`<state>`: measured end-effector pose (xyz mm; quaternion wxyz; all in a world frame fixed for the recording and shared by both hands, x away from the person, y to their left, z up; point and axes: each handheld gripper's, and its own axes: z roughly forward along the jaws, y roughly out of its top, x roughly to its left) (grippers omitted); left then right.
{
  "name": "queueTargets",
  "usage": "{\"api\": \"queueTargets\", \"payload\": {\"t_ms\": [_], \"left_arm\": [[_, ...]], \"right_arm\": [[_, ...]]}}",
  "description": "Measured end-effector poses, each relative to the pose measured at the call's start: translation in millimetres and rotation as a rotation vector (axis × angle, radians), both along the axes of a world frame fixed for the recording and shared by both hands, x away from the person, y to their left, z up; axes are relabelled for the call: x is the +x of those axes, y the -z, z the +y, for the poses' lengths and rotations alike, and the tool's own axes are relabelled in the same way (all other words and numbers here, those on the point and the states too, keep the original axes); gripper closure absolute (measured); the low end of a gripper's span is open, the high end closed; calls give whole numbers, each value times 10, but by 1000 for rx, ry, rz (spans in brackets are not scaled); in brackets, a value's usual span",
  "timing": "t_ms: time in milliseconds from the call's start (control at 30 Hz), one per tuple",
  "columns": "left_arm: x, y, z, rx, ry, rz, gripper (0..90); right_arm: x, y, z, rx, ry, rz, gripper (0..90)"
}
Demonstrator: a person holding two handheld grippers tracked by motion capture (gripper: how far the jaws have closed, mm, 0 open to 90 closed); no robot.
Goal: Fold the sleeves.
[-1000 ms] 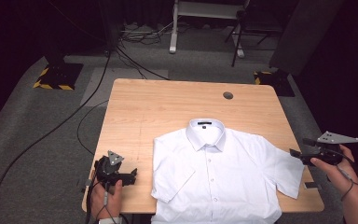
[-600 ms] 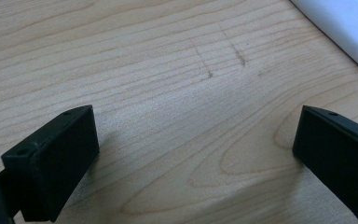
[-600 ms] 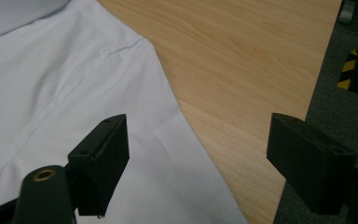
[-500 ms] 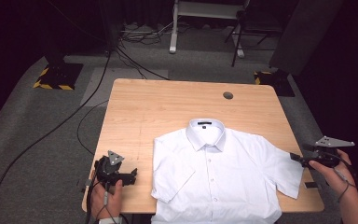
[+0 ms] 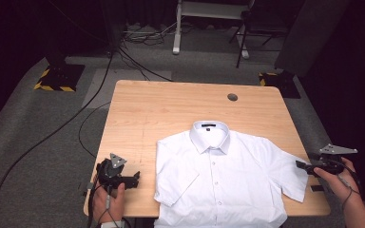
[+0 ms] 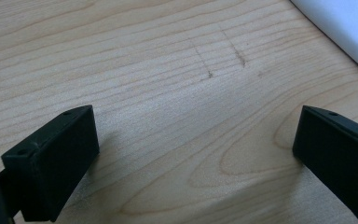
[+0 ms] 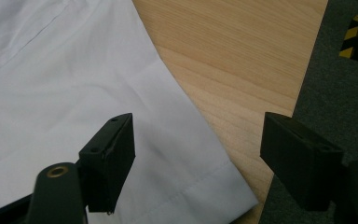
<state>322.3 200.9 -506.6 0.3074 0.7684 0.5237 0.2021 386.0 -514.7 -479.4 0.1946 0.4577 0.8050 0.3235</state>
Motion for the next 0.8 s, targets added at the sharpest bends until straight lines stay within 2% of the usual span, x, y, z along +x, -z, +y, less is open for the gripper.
{"api": "queueTargets", "payload": {"t_ms": [167,267,400,467,600,700,800], "left_arm": [[0,0,0,0,0,0,3],[0,0,0,0,0,0,3],[0,0,0,0,0,0,3],[0,0,0,0,0,0,3],[-1,0,0,0,0,0,3],[-1,0,0,1,0,0,3],[-1,0,0,1,0,0,3]], "right_arm": [[-19,57,-42,10,10,16,291],[-31,78,-60,-12,11,20,309],[-41,119,-81,-18,15,34,334],[-46,134,-93,8,26,35,340],[-60,147,-93,23,32,19,383],[-73,142,-79,29,40,16,481],[-85,122,-50,30,35,26,636]]}}
